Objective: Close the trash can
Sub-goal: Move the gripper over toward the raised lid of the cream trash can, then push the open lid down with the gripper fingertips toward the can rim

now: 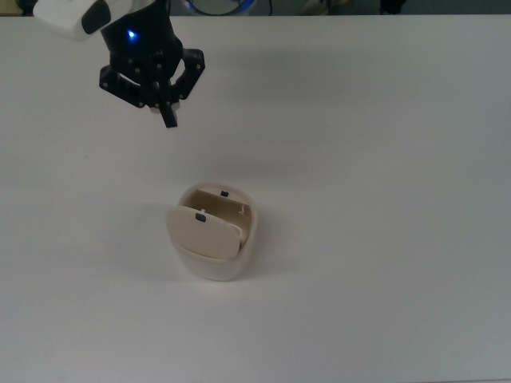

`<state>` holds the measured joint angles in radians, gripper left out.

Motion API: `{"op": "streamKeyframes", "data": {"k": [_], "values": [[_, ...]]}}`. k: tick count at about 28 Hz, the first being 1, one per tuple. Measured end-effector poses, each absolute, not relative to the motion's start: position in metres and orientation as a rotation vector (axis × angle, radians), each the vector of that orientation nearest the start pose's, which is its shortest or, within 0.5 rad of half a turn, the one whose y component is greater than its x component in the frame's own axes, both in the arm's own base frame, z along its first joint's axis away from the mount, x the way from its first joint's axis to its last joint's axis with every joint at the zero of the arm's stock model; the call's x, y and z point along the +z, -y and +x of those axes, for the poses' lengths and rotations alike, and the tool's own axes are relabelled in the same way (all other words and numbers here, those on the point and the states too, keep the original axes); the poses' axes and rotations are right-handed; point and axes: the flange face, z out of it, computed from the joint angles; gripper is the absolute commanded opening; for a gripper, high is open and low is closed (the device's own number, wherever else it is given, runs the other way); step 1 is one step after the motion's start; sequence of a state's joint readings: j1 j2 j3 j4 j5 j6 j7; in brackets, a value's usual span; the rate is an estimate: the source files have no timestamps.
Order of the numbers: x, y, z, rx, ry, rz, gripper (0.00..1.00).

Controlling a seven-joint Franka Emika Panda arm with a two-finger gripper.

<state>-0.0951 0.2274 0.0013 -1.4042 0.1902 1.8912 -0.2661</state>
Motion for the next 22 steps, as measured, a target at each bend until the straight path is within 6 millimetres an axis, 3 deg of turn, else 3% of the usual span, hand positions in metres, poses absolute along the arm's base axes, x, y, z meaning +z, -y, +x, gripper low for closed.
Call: {"op": "streamKeyframes", "data": {"k": [7,14,22], "values": [[0.606,0.023,0.68,-0.739,0.178,-2.867,0.0],[0.567,-0.003,0.715,-0.921,0.133,-2.828,0.0],[0.54,-0.003,0.728,-0.94,0.128,-2.839,0.0]]}}
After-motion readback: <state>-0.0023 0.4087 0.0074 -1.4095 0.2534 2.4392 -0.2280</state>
